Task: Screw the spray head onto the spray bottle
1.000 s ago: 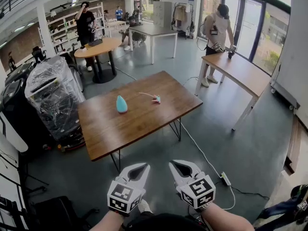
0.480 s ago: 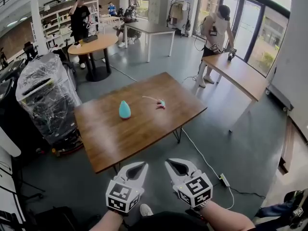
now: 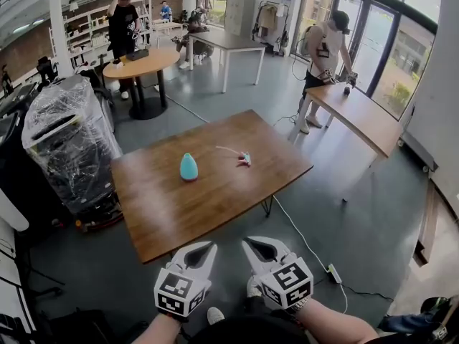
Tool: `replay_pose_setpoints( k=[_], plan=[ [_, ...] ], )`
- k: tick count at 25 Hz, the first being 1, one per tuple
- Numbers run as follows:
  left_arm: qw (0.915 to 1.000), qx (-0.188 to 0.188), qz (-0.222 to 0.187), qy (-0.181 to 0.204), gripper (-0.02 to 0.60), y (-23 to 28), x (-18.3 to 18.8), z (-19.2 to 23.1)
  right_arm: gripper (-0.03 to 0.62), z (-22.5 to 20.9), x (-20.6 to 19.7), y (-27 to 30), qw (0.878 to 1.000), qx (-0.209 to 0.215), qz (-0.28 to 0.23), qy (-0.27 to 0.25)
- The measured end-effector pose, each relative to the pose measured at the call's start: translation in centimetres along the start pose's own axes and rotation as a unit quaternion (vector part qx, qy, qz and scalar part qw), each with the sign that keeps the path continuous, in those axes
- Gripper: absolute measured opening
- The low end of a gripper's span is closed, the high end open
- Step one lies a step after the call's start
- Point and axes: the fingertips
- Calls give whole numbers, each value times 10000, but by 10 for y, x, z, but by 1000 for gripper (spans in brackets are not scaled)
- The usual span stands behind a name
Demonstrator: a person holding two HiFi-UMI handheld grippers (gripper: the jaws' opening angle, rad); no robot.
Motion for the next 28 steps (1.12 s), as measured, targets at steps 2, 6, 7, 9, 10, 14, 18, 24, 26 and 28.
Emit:
replay_pose_setpoints(
  k=[2, 6, 7, 9, 10, 14, 18, 24, 26, 28],
  plan=[
    [10000, -7, 48, 38, 16, 9, 1, 2, -8, -9, 1, 4, 10000, 10, -12, 56],
    [9998, -6, 171, 126, 15, 30, 2, 11, -8, -33, 6, 17, 9998, 36, -71, 196],
    [9997, 3, 210, 148, 16, 36, 2, 13, -8, -39, 9, 20, 9997, 58, -82, 223],
    [9994, 35, 277, 187, 17, 51, 6, 20, -8, -53, 14, 26, 9996, 107, -100, 257],
    [9993, 54, 301, 203, 17, 60, 8, 22, -8, -62, 17, 29, 9995, 131, -105, 270],
    [9988, 110, 389, 269, 17, 101, 18, 28, -8, -103, 31, 38, 9993, 212, -108, 296],
    [9980, 183, 510, 311, 17, 142, 24, 30, -8, -145, 42, 46, 9990, 310, -75, 312],
    [9960, 363, 728, 370, 17, 189, 29, 34, -8, -193, 51, 54, 9981, 511, 8, 354],
    [9955, 394, 779, 372, 17, 202, 30, 34, -8, -208, 52, 58, 9977, 549, 54, 382],
    [9951, 369, 842, 362, 17, 212, 29, 32, -8, -218, 53, 61, 9973, 584, 90, 430]
  ],
)
Point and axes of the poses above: the fingertips, and each gripper's own axes: y forward along the fingers, z to its left, x out of its top, and after that the axes turned 14 degrees about y, right-handed
